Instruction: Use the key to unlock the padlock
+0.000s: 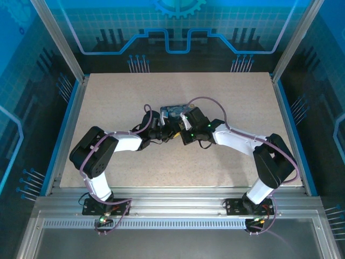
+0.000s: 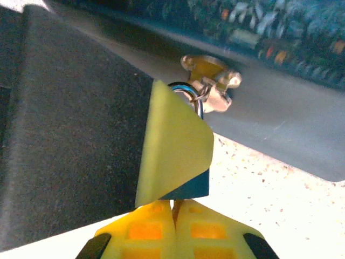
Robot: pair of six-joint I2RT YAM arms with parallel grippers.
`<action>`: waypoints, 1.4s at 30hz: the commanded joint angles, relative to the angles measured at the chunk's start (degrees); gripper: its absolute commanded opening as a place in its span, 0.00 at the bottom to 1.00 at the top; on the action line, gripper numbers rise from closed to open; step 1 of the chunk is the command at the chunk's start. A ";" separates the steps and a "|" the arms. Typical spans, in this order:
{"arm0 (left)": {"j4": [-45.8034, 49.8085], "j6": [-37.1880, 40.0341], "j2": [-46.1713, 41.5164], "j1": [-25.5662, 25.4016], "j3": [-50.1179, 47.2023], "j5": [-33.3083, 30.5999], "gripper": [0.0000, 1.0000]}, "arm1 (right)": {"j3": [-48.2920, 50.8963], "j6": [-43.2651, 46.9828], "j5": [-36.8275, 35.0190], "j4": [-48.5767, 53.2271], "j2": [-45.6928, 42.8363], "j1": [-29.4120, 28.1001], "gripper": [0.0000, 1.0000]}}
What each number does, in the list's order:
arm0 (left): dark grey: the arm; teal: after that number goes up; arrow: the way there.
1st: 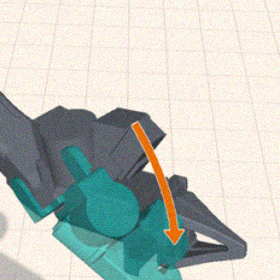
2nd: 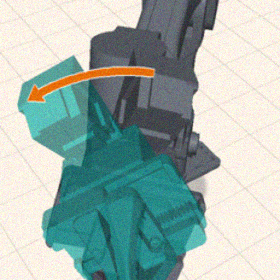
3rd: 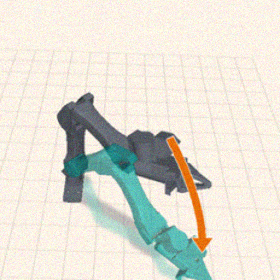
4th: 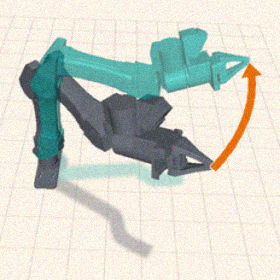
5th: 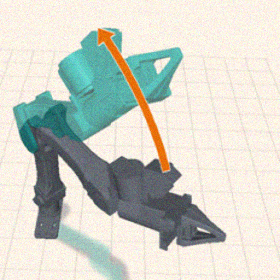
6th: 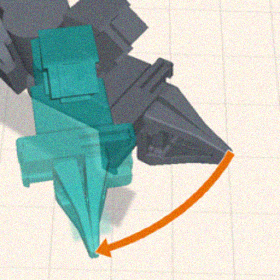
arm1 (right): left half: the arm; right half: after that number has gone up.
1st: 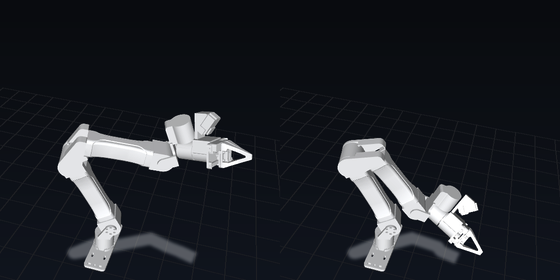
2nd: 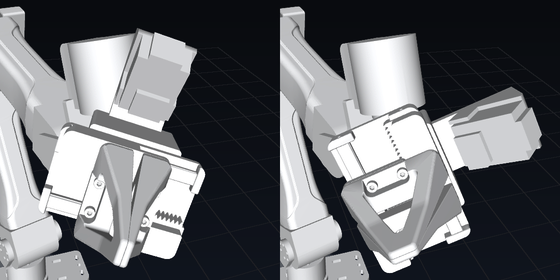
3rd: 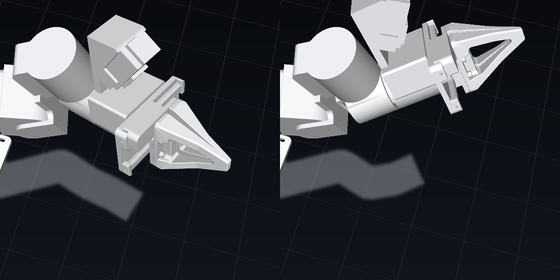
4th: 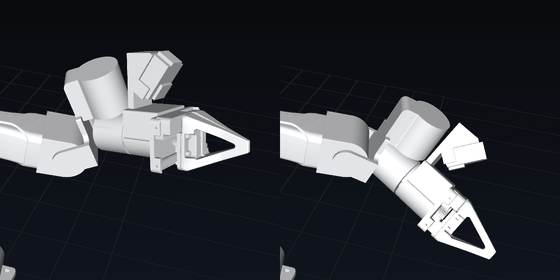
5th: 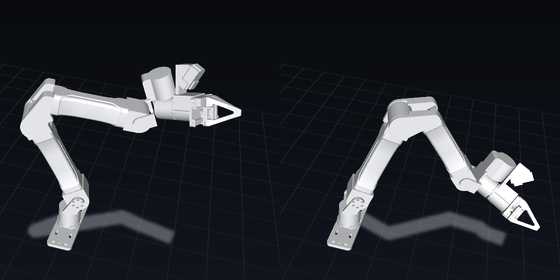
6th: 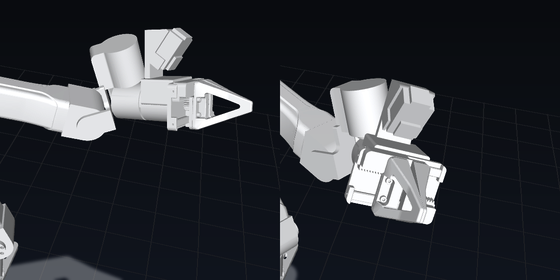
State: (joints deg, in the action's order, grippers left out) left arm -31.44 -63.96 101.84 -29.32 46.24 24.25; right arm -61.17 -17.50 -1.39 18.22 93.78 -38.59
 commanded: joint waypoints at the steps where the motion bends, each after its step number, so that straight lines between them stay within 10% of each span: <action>1: -3.19 0.77 -1.01 -0.25 0.75 2.17 0.00 | -0.27 -0.05 1.10 -1.08 0.43 -0.56 0.00; 42: -3.26 2.72 -8.11 3.78 -11.69 -6.66 0.42 | 2.95 8.90 8.22 -3.38 5.67 1.68 0.00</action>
State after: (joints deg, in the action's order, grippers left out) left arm -35.79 -63.79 96.18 -26.35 35.57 18.81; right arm -56.95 -10.37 6.26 13.06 99.74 -37.43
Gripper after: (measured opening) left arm 0.413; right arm 0.061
